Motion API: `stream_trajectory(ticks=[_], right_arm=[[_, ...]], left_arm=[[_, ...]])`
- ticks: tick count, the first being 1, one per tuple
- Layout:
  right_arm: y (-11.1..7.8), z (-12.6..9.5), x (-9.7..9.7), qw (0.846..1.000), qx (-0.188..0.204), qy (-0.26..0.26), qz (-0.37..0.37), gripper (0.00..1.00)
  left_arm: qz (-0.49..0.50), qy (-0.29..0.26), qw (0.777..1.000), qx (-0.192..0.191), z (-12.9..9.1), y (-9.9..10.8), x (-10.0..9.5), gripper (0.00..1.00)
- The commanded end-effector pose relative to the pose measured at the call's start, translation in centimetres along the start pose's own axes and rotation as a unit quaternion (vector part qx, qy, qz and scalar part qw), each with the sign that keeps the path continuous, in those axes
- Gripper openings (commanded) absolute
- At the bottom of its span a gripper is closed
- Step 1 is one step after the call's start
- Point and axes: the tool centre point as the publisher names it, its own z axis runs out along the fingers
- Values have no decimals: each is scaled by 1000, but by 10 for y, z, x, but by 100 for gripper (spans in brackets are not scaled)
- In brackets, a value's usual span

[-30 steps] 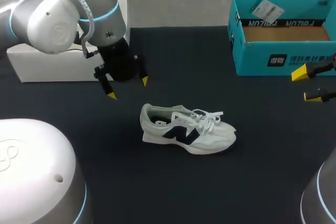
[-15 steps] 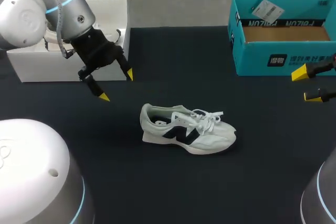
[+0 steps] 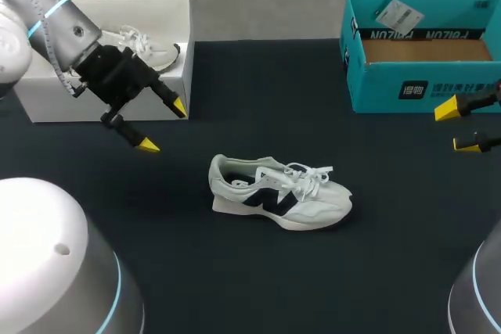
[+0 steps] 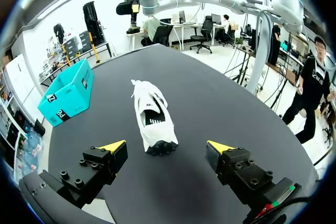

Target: Take the shoe out of the shoebox, open the shoe tongue, remove and reinsert the insole, then place the shoe into the shoebox

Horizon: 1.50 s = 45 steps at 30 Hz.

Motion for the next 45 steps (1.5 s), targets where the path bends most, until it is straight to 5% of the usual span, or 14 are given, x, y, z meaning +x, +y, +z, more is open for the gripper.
stream_trajectory(ticks=[1,9,19,21,33,45], right_arm=[[-1,0,0,1000,-1,-1,1,100],[-1,0,0,1000,-1,-1,1,100],[-1,0,0,1000,-1,-1,1,100],[-1,0,0,1000,-1,-1,1,100],[-1,0,0,1000,-1,-1,1,100],[-1,0,0,1000,-1,-1,1,100]], left_arm=[[0,1,1000,4,0,2,-1,100],[-78,-64,994,-30,2,-8,9,100],[-173,-185,967,10,21,-2,32,100],[-165,-146,975,-5,28,-4,31,100],[-165,-146,975,-5,28,-4,31,100],[-150,-132,978,62,50,26,25,100]])
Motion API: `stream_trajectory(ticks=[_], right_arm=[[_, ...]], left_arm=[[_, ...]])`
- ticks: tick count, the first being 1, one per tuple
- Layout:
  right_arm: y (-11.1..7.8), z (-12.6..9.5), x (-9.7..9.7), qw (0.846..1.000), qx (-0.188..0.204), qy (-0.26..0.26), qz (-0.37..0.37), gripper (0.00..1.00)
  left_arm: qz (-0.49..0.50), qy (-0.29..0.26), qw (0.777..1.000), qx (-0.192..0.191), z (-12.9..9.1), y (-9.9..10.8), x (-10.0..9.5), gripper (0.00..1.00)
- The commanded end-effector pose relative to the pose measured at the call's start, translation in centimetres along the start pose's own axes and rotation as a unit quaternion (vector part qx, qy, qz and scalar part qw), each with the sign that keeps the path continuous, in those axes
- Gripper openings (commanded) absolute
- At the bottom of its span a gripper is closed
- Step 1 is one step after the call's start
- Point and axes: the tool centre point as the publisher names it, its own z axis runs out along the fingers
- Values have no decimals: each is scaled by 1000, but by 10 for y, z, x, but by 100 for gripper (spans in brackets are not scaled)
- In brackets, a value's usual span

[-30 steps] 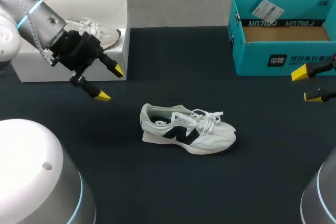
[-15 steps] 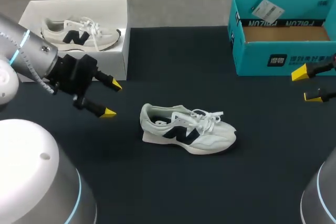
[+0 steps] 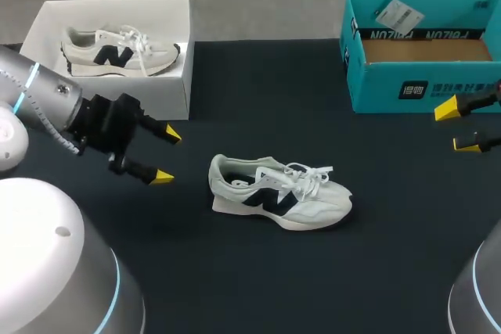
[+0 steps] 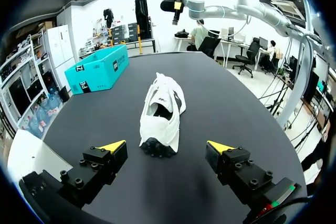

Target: Take the shoe out of the shoebox, open the shoe tongue, remove and reinsert the insole, then place the shoe into the shoebox

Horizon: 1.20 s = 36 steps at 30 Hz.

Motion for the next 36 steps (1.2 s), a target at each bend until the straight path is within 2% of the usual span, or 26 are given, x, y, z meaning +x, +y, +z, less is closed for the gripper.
stream_trajectory(ticks=[1,9,17,24,36], right_arm=[[-1,0,0,1000,-1,-1,1,100],[-1,0,0,1000,-1,-1,1,100],[-1,0,0,1000,-1,-1,1,100],[-1,0,0,1000,-1,-1,1,100],[-1,0,0,1000,-1,-1,1,100]], left_arm=[[3,17,1000,22,11,13,-12,100],[6,26,998,49,30,27,-26,100],[12,16,998,60,63,36,-32,100],[4,21,997,75,88,36,-35,100],[-1,45,995,90,115,31,-36,100]])
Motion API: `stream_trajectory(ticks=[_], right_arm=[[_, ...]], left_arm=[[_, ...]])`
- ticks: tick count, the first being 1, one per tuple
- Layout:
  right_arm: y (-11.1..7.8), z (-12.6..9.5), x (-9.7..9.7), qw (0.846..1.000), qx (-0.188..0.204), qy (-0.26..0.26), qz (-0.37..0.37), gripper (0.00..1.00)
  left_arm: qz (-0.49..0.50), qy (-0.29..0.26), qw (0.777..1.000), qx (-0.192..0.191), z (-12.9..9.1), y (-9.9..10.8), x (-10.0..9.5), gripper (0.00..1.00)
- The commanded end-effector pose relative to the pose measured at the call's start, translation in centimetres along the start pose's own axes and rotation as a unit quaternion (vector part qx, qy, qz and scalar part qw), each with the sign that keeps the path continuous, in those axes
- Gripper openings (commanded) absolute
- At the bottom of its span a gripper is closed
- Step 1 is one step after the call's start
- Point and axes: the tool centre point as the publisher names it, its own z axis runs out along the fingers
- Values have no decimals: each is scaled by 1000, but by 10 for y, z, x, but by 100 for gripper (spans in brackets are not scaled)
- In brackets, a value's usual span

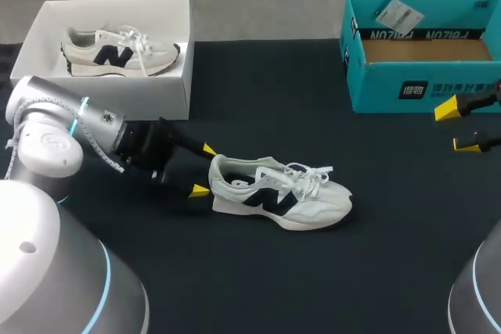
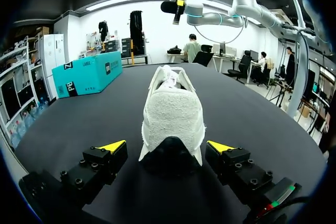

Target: Take the shoe out of the shoebox, open the shoe tongue, remove and reinsert the insole, then place the shoe into the shoebox

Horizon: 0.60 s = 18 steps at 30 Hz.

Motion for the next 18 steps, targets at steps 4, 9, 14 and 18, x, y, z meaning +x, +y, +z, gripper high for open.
stream_trajectory(ticks=[4,9,14,18], right_arm=[[-1,0,0,1000,-1,-1,1,100],[-1,0,0,1000,-1,-1,1,100],[-1,0,0,1000,-1,-1,1,100],[-1,0,0,1000,-1,-1,1,100]], left_arm=[[0,18,1000,5,18,-1,-7,100],[3,29,1000,7,24,-5,-1,100],[3,38,999,10,30,-7,2,100],[2,42,999,6,36,-4,1,100]])
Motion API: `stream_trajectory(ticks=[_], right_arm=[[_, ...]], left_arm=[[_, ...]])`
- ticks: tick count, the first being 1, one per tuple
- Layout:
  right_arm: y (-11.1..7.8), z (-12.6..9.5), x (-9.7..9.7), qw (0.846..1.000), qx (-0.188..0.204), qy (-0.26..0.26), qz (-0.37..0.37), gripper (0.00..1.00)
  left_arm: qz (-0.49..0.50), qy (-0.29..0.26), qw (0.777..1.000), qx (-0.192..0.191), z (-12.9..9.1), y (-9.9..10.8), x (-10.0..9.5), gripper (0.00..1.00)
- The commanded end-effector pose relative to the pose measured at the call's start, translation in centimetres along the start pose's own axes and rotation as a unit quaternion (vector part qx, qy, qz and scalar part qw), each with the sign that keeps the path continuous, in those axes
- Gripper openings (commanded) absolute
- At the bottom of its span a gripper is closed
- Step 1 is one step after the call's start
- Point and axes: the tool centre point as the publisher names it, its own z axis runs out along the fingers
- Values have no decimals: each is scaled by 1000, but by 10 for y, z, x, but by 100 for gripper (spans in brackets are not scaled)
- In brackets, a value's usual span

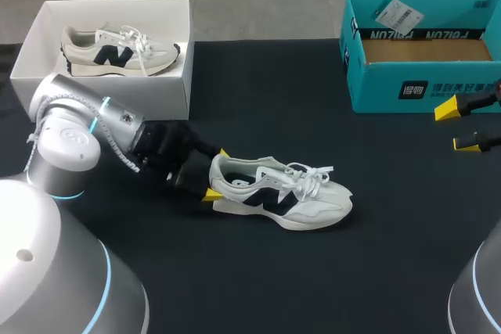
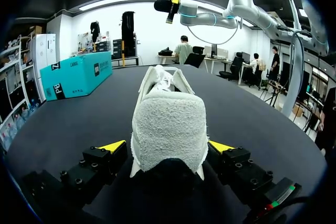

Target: Take the shoe out of the shoebox, open the shoe tongue, remove and reinsert the insole, then place the shoe into the shoebox

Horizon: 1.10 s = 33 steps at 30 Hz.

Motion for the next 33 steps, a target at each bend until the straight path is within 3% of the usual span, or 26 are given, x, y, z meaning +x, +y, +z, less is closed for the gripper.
stream_trajectory(ticks=[1,18,19,20,23,25,26,27,28,33], right_arm=[[-1,0,0,1000,-1,-1,1,100],[-1,0,0,1000,-1,-1,1,100],[-1,0,0,1000,-1,-1,1,100],[-1,0,0,1000,-1,-1,1,100],[-1,0,0,1000,-1,-1,1,100],[-1,0,0,1000,-1,-1,1,100],[-1,0,0,1000,-1,-1,1,100],[-1,0,0,1000,-1,-1,1,100],[-1,0,0,1000,-1,-1,1,100],[-1,0,0,1000,-1,-1,1,100]], left_arm=[[-2,5,1000,0,8,3,-3,100],[4,32,999,-11,26,8,0,100],[6,39,999,-10,26,9,0,89],[7,45,999,-7,27,9,0,68],[6,51,999,-2,27,9,0,42],[5,53,999,1,27,9,0,35],[5,53,999,2,27,9,1,15],[5,53,999,3,28,9,1,11],[4,54,999,3,28,9,2,0],[4,36,999,2,27,8,5,0]])
